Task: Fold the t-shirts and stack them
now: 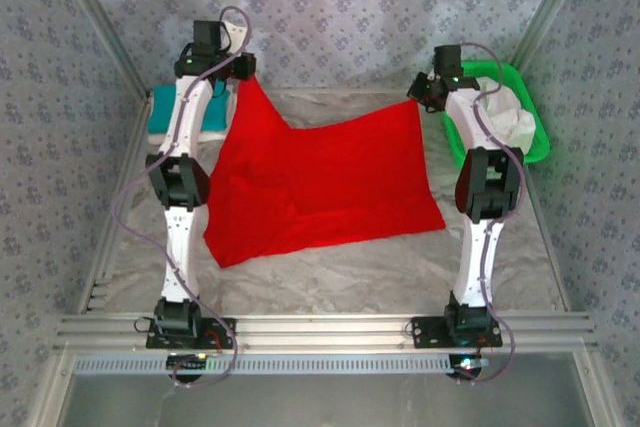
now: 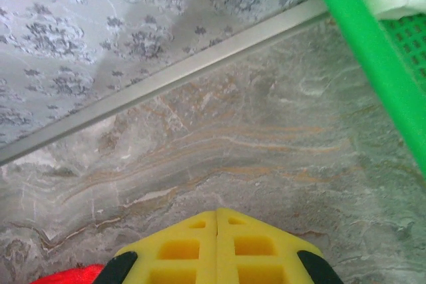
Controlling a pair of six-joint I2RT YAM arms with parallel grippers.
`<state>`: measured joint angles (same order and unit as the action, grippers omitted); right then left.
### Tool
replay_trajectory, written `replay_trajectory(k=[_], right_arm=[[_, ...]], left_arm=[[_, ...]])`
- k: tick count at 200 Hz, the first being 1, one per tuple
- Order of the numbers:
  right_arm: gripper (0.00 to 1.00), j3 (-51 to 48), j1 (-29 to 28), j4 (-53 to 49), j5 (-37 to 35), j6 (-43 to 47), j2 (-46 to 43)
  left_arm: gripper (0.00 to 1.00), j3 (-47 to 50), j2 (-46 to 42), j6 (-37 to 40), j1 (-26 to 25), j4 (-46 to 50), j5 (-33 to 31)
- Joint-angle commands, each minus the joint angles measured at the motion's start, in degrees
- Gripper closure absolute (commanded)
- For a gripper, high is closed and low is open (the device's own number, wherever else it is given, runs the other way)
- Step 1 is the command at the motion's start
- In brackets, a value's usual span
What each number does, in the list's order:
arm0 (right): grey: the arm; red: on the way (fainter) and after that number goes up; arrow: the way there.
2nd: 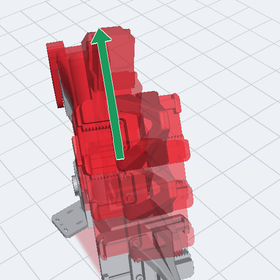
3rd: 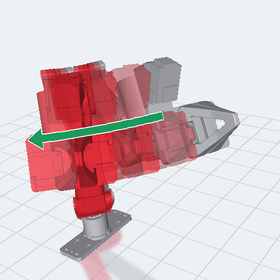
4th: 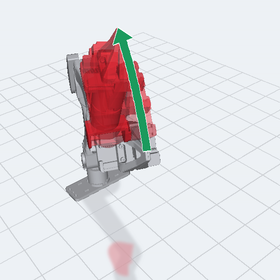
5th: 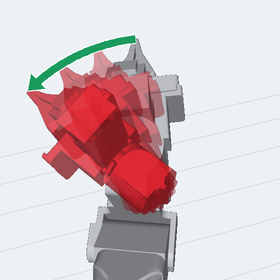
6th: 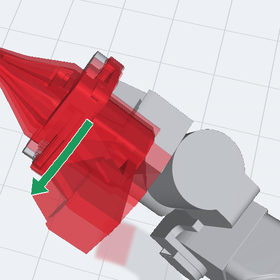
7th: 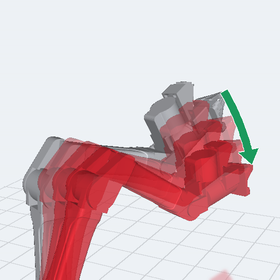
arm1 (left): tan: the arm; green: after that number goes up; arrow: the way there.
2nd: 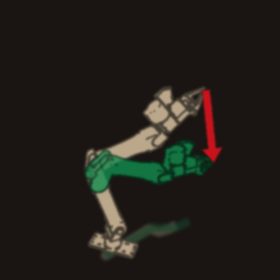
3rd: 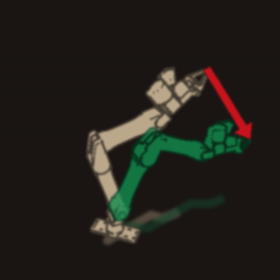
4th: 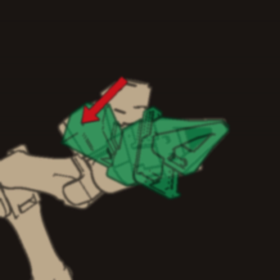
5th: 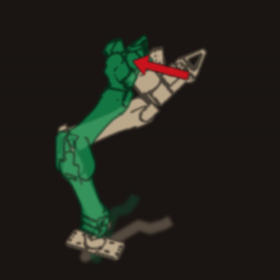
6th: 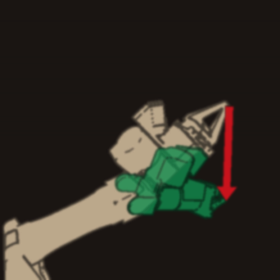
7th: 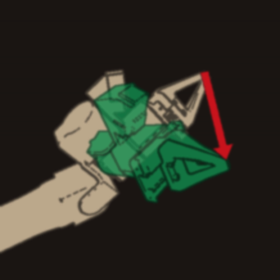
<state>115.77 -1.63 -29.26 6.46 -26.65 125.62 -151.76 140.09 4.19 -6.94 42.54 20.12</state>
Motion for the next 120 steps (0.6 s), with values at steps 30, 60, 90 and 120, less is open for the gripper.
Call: replay_trajectory(k=[30,60,90,120], right_arm=[[1.0,-5.0,2.2,5.4,0.7,-0.4,0.3],[1.0,-4.9,2.3,5.5,1.6,1.1,1.4],[1.0,-9.5,2.3,8.7,3.5,2.2,-0.9],[1.0,-14.5,3.1,10.4,3.9,2.1,-4.5]], left_arm=[[1.0,49.2,-28.5,4.3,-1.3,-25.7,-6.1],[1.0,62.9,-34.8,3.5,-1.7,-33.5,-7.0],[1.0,67.4,-37.2,5.1,-3.4,-34.1,-9.9],[1.0,72.3,-42.0,5.6,-4.8,-34.1,-13.7]])
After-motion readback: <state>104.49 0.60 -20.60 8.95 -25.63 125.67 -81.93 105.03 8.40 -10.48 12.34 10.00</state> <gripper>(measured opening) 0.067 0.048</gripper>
